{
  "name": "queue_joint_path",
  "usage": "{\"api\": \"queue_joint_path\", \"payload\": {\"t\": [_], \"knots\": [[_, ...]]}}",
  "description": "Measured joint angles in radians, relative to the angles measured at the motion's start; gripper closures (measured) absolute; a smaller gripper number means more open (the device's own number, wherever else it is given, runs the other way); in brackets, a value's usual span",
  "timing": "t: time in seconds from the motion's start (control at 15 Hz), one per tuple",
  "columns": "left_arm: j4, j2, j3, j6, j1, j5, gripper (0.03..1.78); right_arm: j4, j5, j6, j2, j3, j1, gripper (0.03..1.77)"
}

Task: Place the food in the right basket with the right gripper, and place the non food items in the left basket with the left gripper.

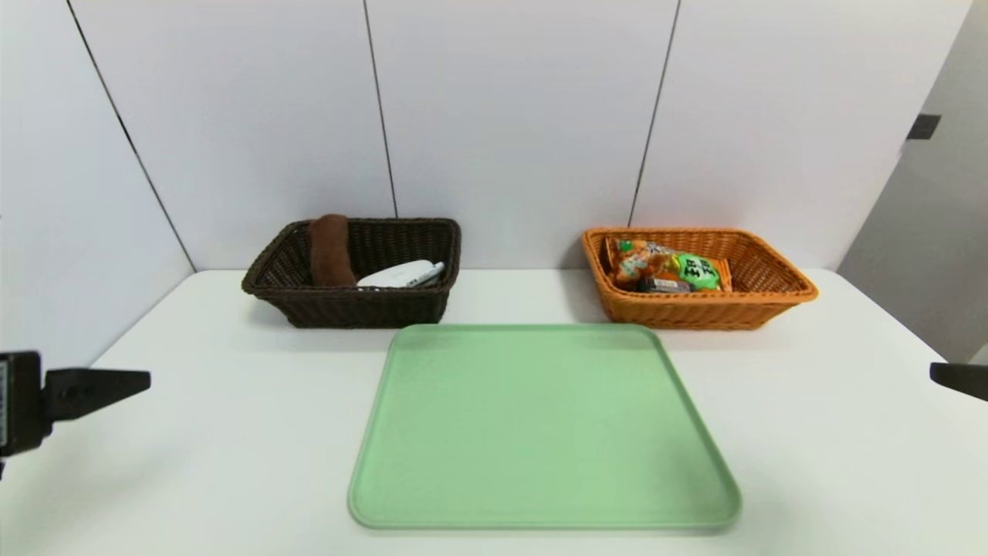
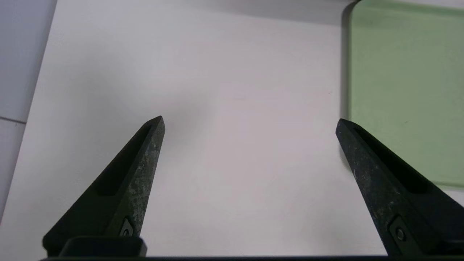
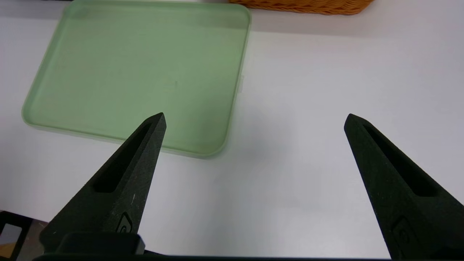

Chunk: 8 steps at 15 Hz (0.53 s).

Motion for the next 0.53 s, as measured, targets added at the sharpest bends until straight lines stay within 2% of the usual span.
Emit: {"api": "queue_joint_path", "payload": {"t": [0.27, 0.53], "knots": [[-0.013, -0.237, 0.233, 0.058, 0.064, 0.002, 0.14, -0.002, 0.002, -0.031, -0.136, 0.08, -0.071, 0.1], [-0.014, -0.419, 0.376, 0.068, 0.12, 0.0, 0.12, -0.005, 0.003, -0.038, -0.255, 0.146, -0.128, 0.1]]}}
